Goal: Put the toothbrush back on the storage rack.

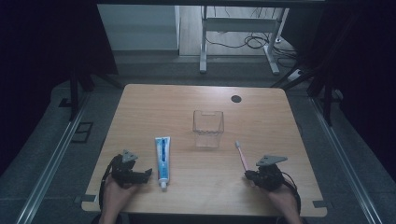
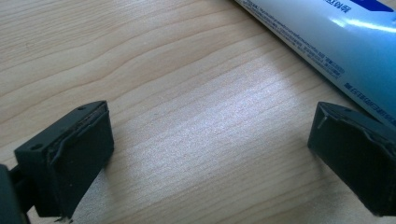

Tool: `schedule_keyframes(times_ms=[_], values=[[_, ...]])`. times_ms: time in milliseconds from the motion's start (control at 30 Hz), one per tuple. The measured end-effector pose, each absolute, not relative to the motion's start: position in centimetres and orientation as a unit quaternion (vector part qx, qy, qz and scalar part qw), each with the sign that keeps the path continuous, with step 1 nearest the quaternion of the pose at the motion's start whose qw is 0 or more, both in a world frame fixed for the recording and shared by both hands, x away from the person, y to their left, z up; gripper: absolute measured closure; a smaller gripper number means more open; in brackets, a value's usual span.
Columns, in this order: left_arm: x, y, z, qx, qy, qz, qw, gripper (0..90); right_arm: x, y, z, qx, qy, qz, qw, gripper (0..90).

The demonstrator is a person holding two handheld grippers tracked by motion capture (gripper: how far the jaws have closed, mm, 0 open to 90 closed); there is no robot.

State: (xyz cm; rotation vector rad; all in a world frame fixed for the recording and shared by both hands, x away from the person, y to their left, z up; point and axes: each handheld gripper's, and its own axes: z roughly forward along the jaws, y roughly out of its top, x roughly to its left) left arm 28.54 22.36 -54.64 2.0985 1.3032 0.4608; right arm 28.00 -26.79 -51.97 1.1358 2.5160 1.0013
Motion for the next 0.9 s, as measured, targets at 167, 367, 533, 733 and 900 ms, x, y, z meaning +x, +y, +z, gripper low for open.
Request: schedule_keyframes(times_ms=[167,367,533,733,900], values=[[28.5,22.4,-54.6,0.794,0.493,0.175,0.309,0.3,28.2,-27.7,-51.9,0.392,0.851,0.33,0.113,82.5],[28.5,22.4,-54.6,0.794,0.493,0.175,0.309,0.2,28.6,-29.1,-51.7,0.402,0.849,0.318,0.126,82.2],[28.5,22.4,-54.6,0.794,0.493,0.175,0.309,0.3,28.8,-29.4,-51.7,0.405,0.848,0.317,0.125,81.0],[28.5,22.4,-54.6,0.794,0.493,0.174,0.309,0.2,28.9,-29.5,-51.0,0.405,0.85,0.314,0.124,75.1],[28.5,22.3,-54.6,0.794,0.494,0.174,0.31,0.2,29.5,-29.8,-49.9,0.413,0.853,0.295,0.119,69.9]])
